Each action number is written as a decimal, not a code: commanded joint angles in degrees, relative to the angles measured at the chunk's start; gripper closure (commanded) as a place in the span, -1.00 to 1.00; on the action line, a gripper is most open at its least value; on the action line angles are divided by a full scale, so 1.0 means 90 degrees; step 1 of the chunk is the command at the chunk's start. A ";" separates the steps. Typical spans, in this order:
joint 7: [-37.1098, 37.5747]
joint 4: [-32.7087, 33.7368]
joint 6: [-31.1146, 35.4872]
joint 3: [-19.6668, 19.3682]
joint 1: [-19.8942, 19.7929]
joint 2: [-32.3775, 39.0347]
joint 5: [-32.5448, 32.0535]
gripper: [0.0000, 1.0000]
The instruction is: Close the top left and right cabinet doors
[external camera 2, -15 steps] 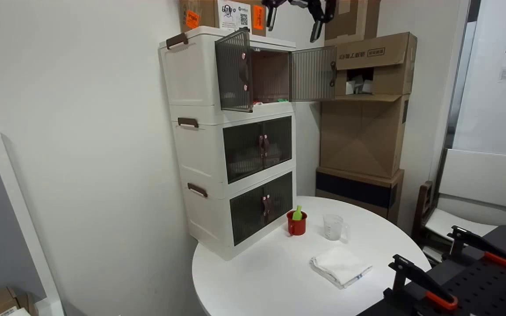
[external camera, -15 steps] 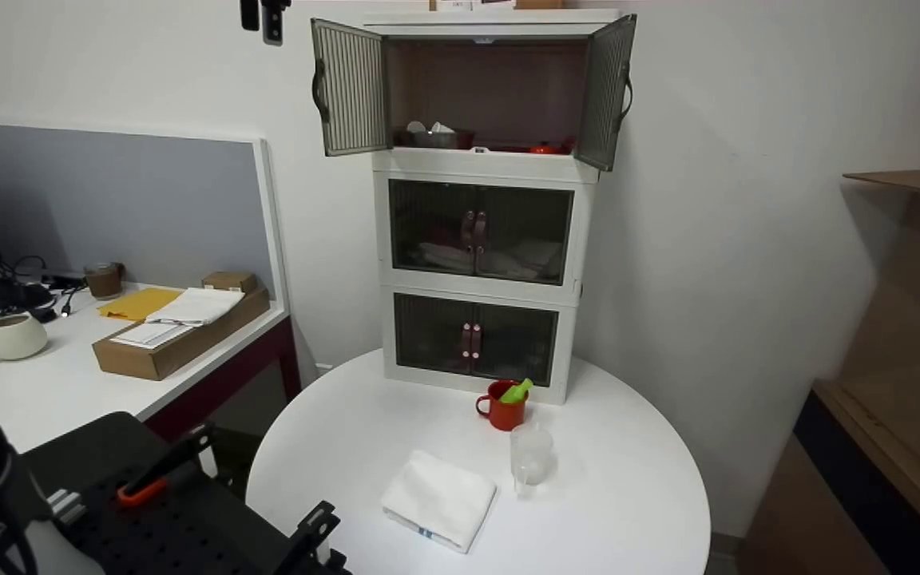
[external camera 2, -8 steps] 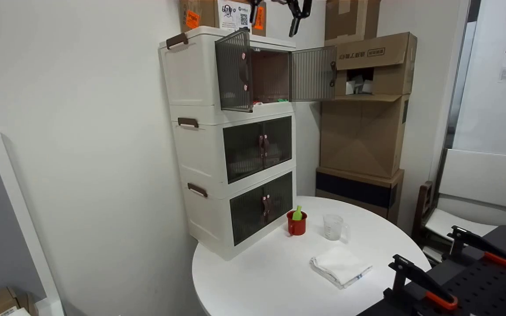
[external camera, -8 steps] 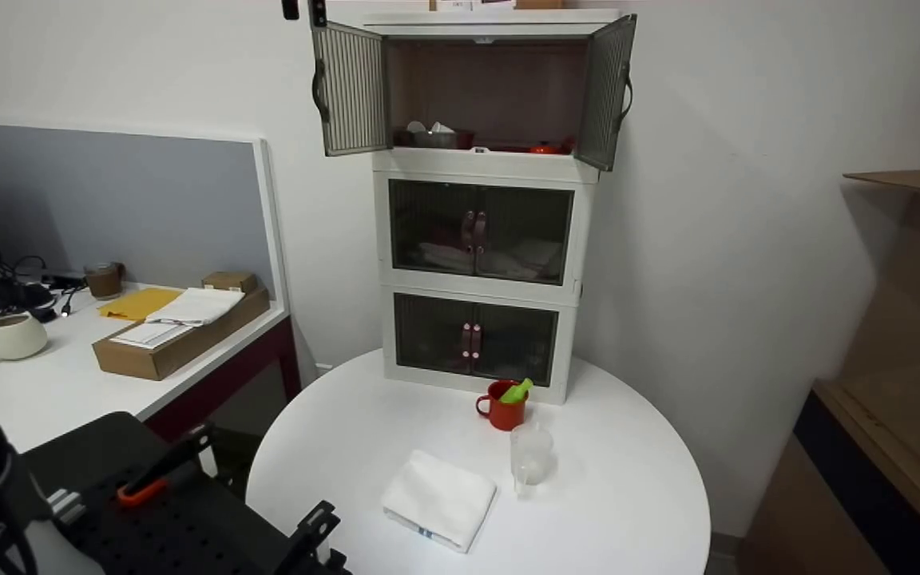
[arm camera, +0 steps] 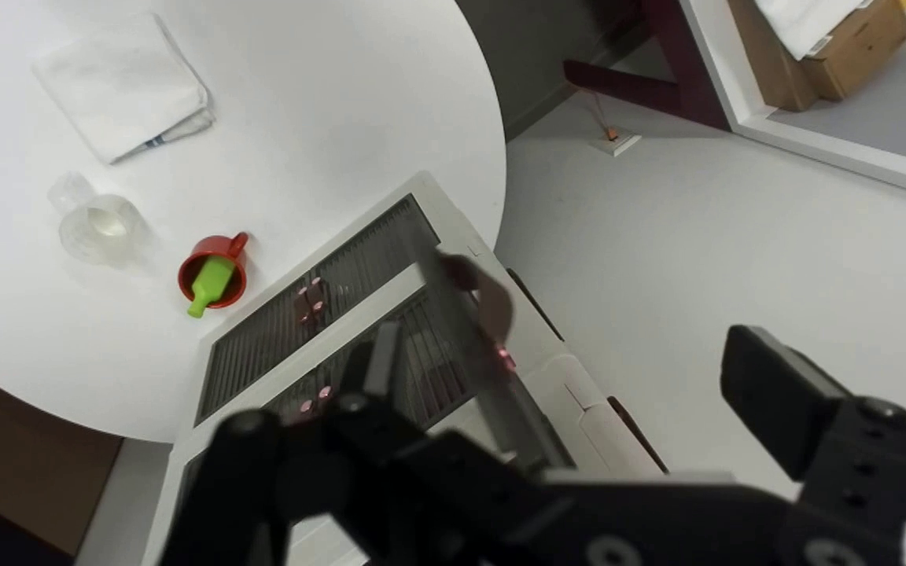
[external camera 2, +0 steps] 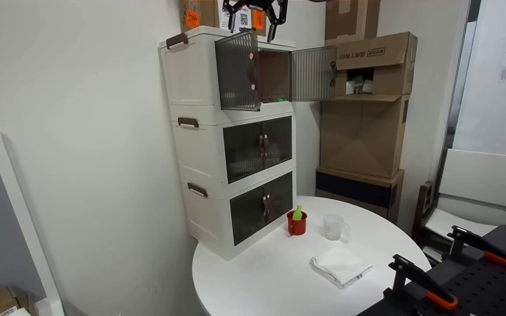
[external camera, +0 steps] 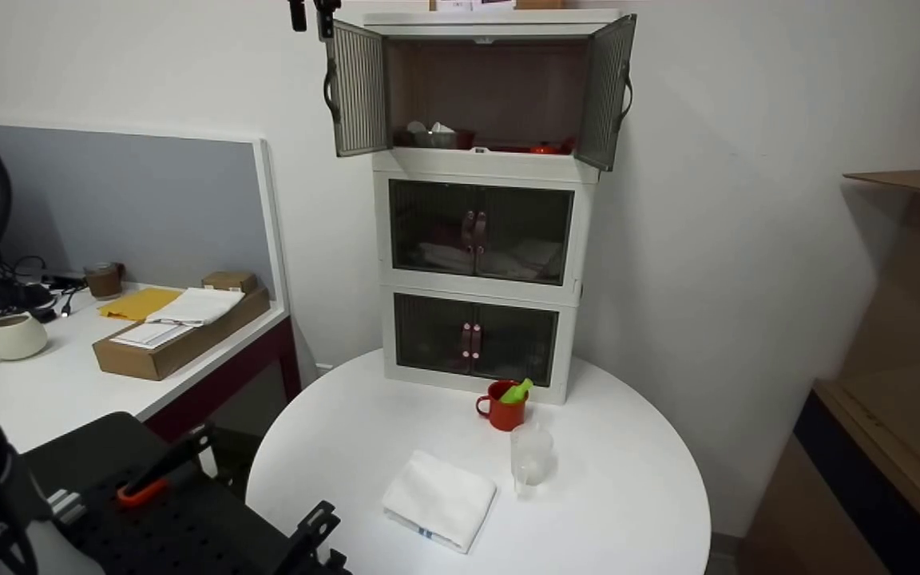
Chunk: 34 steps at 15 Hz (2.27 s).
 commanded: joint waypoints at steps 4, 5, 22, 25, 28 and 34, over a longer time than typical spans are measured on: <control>0.0395 0.0969 -0.0169 -0.0109 0.0235 0.0665 -0.0154 -1.00; 0.0474 0.1023 -0.0211 -0.0137 0.0230 0.0705 -0.0187 -1.00; 0.3944 0.0716 0.1811 -0.0863 0.0062 0.0629 -0.1984 -1.00; 0.5125 0.0414 0.2381 -0.0863 0.0097 0.0504 -0.2654 -1.00; 0.3609 -0.0198 0.1816 -0.0726 0.0149 0.0054 -0.1229 -1.00; 0.1379 -0.1980 0.0383 -0.0820 0.0141 -0.1592 0.0287 -1.00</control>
